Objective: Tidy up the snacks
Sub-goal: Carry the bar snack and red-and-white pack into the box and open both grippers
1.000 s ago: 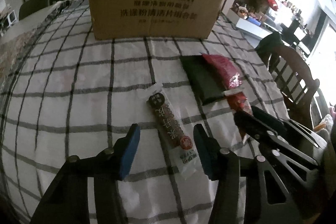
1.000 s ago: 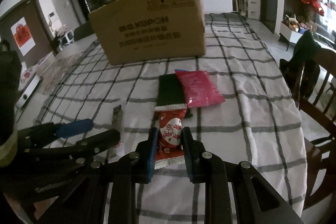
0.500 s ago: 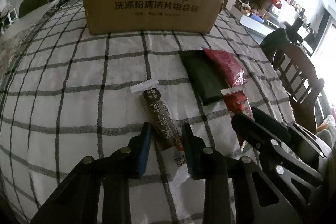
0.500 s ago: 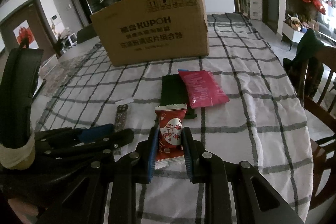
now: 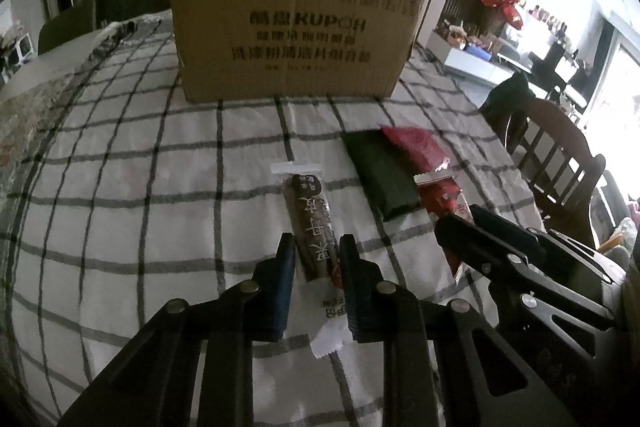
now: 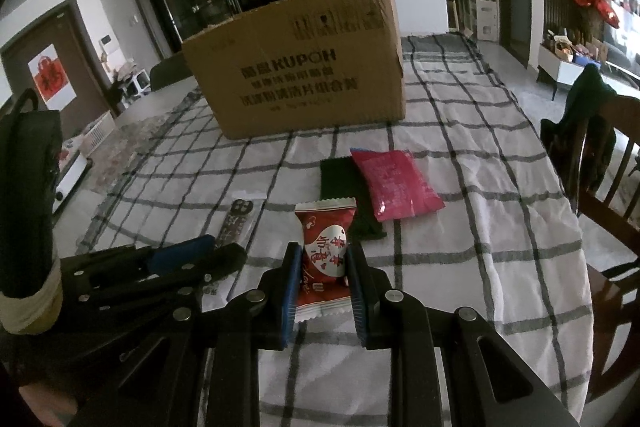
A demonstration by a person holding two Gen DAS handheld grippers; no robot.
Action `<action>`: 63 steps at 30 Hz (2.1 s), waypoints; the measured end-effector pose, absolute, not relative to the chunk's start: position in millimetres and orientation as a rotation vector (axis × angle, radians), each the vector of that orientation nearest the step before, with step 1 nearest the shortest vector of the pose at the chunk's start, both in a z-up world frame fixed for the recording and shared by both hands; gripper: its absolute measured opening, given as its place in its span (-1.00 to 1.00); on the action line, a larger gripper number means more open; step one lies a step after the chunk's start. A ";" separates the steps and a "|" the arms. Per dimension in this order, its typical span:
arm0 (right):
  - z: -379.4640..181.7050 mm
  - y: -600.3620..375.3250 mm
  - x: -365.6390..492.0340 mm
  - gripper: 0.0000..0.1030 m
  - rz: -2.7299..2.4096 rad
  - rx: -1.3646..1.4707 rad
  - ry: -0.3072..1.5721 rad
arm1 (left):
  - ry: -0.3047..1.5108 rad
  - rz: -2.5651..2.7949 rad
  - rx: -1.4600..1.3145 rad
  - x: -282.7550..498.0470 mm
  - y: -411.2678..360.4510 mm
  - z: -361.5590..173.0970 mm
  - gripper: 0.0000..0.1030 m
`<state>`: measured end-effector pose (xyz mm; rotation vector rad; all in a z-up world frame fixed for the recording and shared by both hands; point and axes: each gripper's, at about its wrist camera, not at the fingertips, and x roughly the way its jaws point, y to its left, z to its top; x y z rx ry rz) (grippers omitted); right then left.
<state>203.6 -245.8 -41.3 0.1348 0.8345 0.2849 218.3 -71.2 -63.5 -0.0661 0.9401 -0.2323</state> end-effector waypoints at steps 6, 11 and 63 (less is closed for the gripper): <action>-28.8 -244.4 204.1 -0.53 0.285 0.147 0.811 | 0.882 -0.236 -0.078 215.2 -64.8 -44.7 -0.57; -16.2 -244.1 206.6 -0.53 0.285 0.156 0.787 | 0.833 -0.245 -0.071 216.8 -61.8 -27.9 -0.58; 90.1 -223.5 394.7 -0.53 0.277 0.061 0.635 | 0.695 -0.263 -0.027 404.9 -43.1 78.6 -0.59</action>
